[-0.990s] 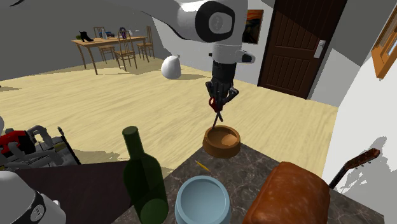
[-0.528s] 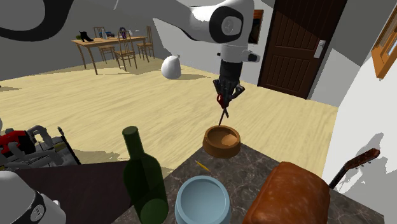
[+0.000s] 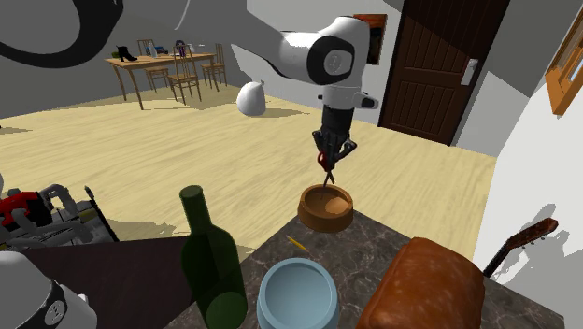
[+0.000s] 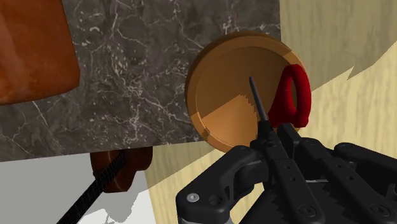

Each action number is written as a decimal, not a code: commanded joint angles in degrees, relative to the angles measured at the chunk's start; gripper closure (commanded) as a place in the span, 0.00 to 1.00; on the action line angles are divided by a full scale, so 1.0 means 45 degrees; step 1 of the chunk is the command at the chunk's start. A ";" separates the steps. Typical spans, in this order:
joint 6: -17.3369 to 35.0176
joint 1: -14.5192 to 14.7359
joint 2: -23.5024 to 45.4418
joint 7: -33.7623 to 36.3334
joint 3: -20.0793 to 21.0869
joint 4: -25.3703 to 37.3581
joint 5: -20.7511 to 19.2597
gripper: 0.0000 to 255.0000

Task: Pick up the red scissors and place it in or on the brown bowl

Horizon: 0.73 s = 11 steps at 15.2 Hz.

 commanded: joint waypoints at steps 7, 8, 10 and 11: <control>0.0869 0.0009 0.0411 0.0056 -0.0031 -0.0455 -0.0060 1.00; 0.0869 0.0009 0.0412 0.0056 -0.0031 -0.0454 -0.0060 1.00; 0.0869 0.0009 0.0412 0.0056 -0.0031 -0.0454 -0.0061 1.00; 0.0869 0.0009 0.0412 0.0056 -0.0031 -0.0454 -0.0061 1.00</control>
